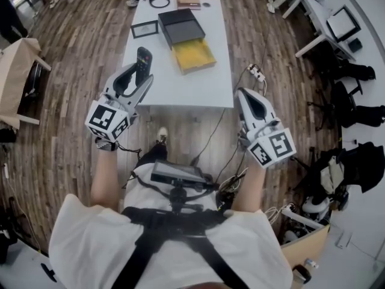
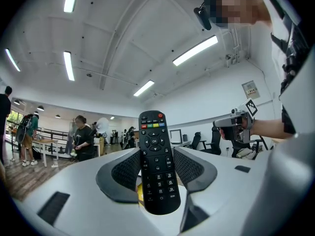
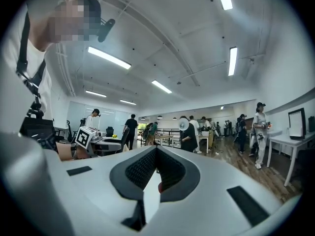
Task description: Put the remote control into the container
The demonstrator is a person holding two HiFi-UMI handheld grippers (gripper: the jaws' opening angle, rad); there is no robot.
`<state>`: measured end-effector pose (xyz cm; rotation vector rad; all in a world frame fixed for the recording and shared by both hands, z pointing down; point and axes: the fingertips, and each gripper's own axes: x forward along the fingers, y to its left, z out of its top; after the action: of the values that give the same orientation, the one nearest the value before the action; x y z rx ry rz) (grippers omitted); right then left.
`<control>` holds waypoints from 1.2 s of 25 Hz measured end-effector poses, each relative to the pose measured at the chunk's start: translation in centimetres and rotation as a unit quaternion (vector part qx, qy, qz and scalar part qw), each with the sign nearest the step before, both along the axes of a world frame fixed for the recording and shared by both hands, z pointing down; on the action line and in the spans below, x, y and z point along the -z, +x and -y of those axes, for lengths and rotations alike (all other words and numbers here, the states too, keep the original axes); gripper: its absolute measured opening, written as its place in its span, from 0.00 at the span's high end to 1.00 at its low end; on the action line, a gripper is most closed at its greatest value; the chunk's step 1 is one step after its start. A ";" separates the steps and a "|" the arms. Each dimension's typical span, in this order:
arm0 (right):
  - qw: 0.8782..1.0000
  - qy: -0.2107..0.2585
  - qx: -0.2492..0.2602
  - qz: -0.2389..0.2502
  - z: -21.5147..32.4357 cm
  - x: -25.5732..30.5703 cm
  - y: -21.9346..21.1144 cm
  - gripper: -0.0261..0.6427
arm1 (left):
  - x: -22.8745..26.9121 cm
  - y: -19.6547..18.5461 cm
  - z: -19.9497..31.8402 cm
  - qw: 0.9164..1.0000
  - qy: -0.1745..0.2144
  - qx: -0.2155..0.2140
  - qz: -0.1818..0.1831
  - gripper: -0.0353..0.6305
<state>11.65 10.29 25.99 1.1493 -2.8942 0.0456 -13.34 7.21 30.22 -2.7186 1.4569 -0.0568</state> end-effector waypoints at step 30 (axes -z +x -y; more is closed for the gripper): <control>0.998 -0.017 -0.054 0.009 14.3 -0.4 -3.4 0.96 | -0.9 -0.8 15.7 0.996 -0.012 -0.078 -0.029 0.61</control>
<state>8.28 -4.04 26.39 1.3053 -2.8330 0.1077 -14.15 -8.52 31.07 -2.8670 1.2600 0.0122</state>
